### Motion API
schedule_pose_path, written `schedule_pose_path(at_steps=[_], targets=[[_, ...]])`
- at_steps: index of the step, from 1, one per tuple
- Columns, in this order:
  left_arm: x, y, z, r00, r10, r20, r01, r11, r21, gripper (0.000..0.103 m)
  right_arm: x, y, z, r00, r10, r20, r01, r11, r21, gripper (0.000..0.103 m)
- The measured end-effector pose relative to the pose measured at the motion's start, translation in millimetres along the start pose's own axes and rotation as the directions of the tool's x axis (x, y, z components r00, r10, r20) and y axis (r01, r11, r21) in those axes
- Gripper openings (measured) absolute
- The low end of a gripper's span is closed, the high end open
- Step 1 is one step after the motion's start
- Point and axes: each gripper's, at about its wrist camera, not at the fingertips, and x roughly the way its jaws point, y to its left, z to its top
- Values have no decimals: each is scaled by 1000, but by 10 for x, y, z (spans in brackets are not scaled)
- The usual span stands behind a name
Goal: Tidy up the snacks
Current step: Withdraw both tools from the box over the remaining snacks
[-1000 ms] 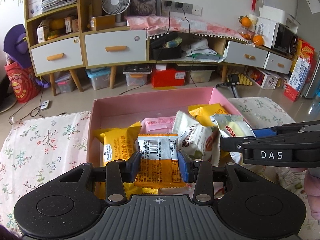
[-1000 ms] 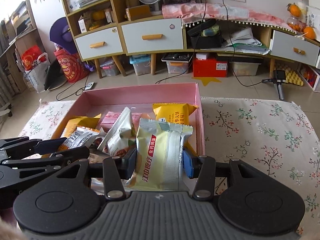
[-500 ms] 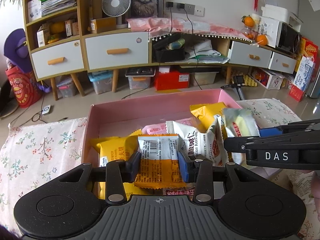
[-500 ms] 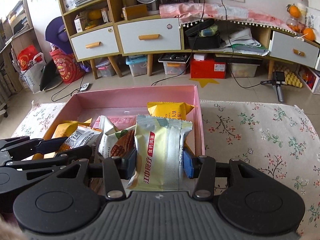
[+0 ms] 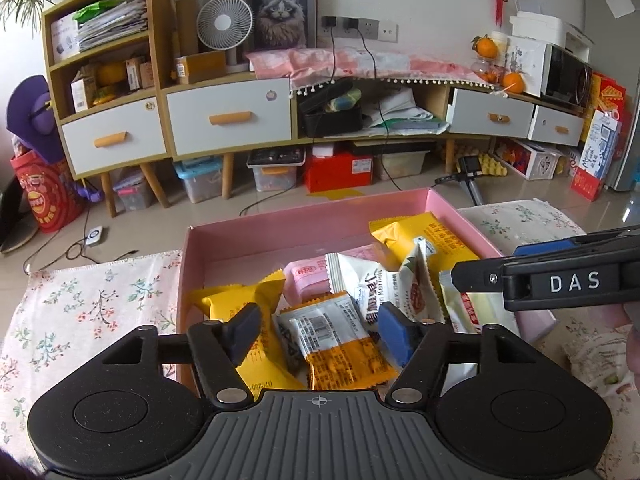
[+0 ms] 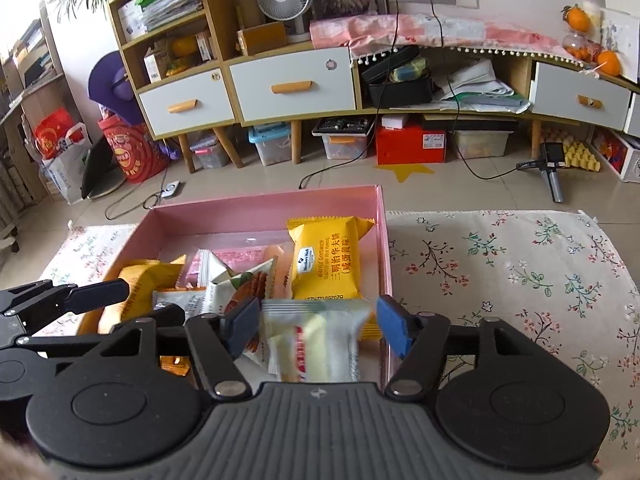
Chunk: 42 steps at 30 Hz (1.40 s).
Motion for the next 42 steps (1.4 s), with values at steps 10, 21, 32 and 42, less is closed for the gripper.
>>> schedule_pose_path(at_steps=[10,21,32,42], targets=[[-317,-49,-74,1000,-10,-7,10,1000,-9,80,-234,-25,-21,1000,6,7,-6,1000,-1,78],[-694,-88,-238,999,-19,-39,18,999,-33,89,-581,-44,-192,1000,11,3,-11,1000,-5,88],[-1032,-136,-482,998,-18,-64,15,999,-45,93,-837,-41,-393,1000,10,-15,-10,1000,-10,93],[-1179,-142,-723,998,-12,-61,8,998,-55,98,-959,10,-625,1000,12,-18,-13,999,-53,97]])
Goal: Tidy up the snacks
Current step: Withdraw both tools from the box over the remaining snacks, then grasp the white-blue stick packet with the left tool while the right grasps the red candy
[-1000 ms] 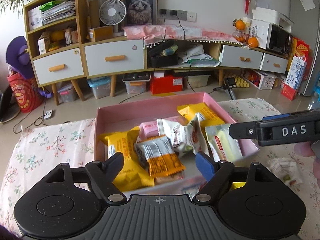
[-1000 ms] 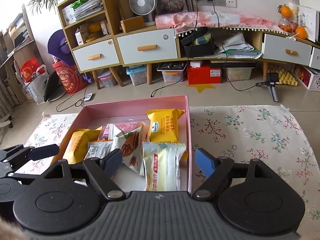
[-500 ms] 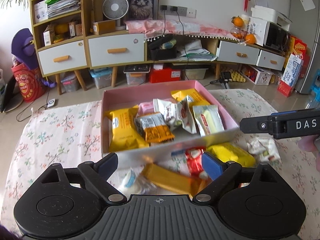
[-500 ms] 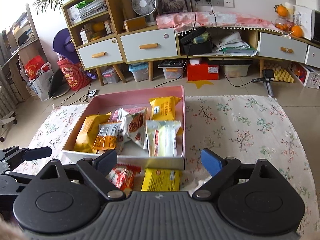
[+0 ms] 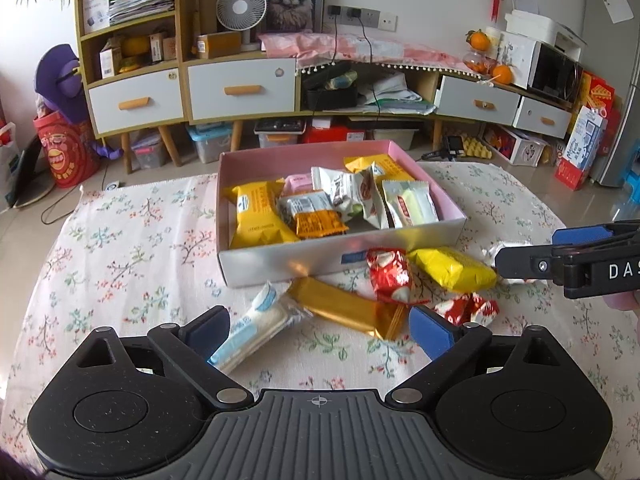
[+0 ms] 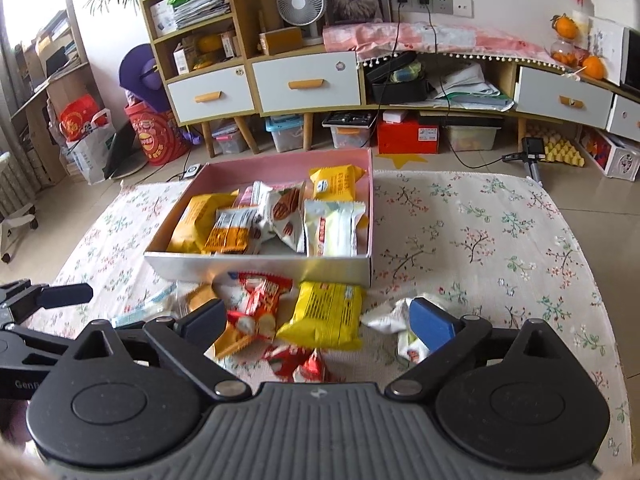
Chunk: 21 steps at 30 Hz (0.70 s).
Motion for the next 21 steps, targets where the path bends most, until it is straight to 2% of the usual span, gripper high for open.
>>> schedule_pose_path(at_steps=[8,15,21], targets=[[20,44,-186,1000,-1,1,1,1000,26,98,-17,-1,-165,1000,-8,3,8,1000,-14,100],[57,220,-355,1000,-20,2,20,1000,3,101,-44,-110,-282,999,-32,31,33,999,-33,103],[86,327,-490,999,-22,31,20,998,57,101,0,-171,-392,999,-38,26,40,997,-63,103]])
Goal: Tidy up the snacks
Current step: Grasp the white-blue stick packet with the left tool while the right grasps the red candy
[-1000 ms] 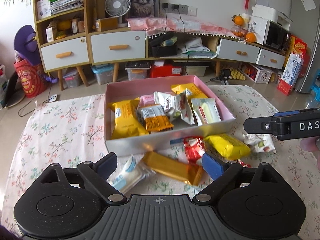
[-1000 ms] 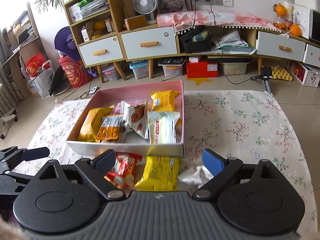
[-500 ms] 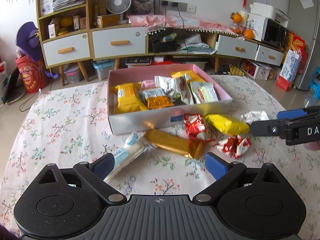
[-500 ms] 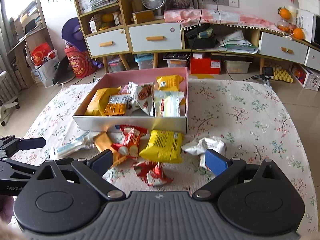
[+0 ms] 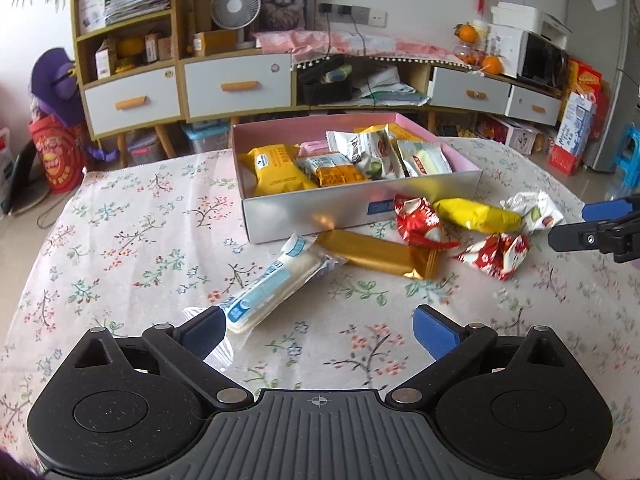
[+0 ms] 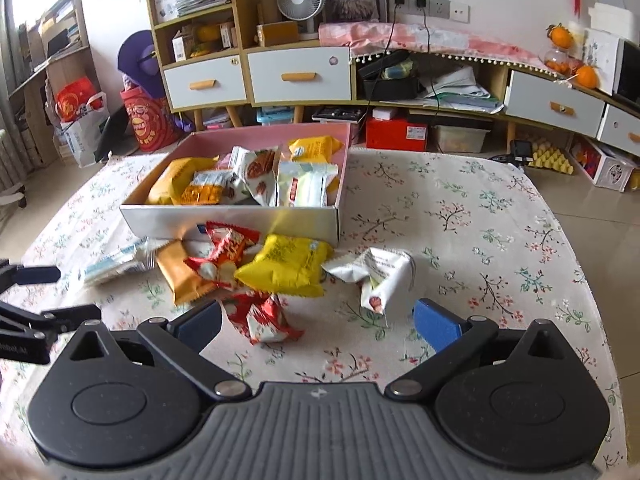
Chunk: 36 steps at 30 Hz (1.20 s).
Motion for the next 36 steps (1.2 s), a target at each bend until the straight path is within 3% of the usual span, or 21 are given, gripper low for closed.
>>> schedule_pose_path(at_steps=[8,14,20,27,36], targets=[[45,255,-62,998,-41,47,41,999,2,101,39,81,-86,997,81,-10,-81,996,-42,101],[169,310,11,998,-53,46,52,998,22,99,133,172,-97,992,123,-38,-126,990,-59,95],[343,218,86,999,-49,16,47,994,99,95,256,228,-70,989,134,-61,-137,989,-58,84],[504,156,95,1000,1,-29,4,990,142,75,370,284,-62,989,128,-80,-134,989,-65,74],[491,193,128,998,47,-34,-43,993,114,39,417,350,-67,991,105,-78,-112,989,-94,57]])
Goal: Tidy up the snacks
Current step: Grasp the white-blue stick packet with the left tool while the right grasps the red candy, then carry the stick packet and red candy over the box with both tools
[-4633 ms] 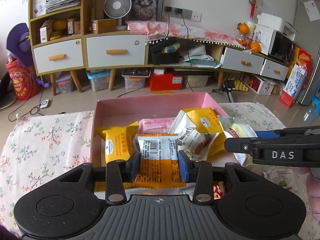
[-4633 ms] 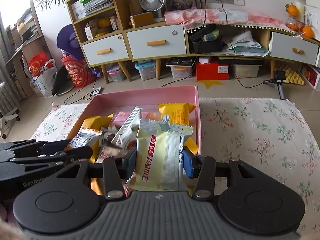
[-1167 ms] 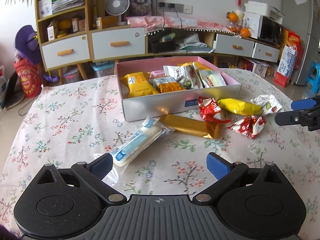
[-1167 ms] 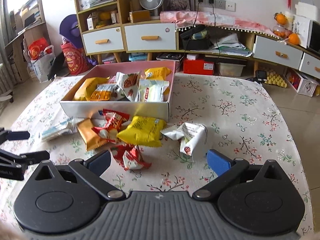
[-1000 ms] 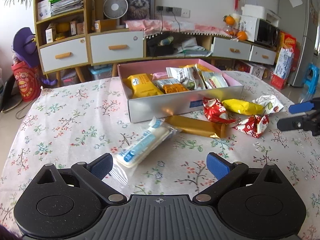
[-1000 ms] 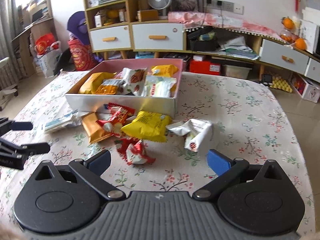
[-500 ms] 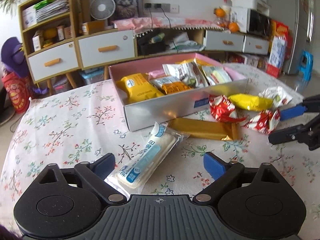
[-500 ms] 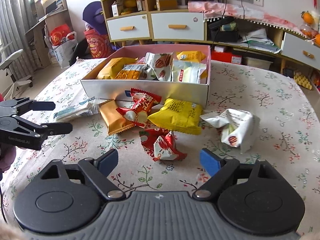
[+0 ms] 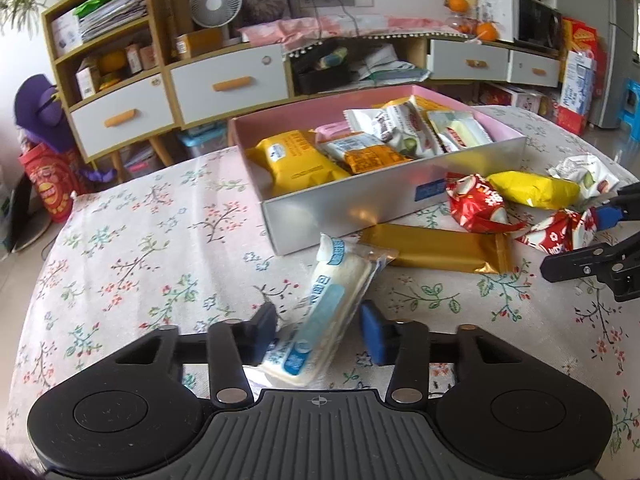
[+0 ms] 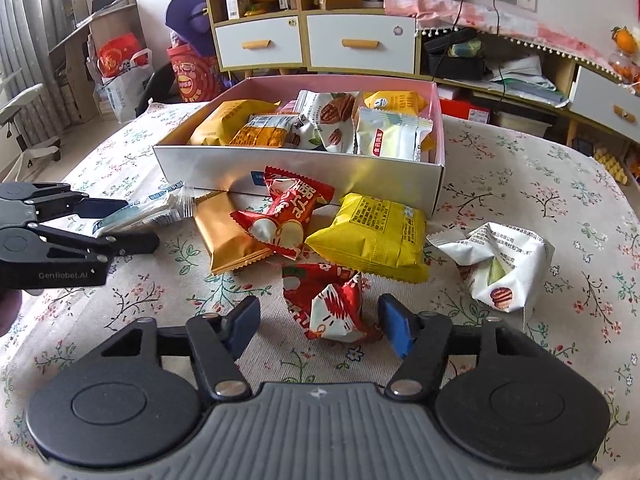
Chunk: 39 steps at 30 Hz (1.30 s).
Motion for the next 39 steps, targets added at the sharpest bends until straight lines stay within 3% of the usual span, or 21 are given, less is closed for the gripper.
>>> schedule_pose_path(at_steps=[7,25,39], targets=[[-44,11,1,1000,18,-25,-20,999,-51,27,-11,35,14,1000,-3,2,3,1000,-19,36],[-183,70,42,996,-44,-72,26,974,-225,17,-100,200,72,997,80,-10,-80,996,-49,34],[-323,92,114,997,-71,-40,56,953,-298,17,-200,354,135,989,144,13,-143,988,-62,34]])
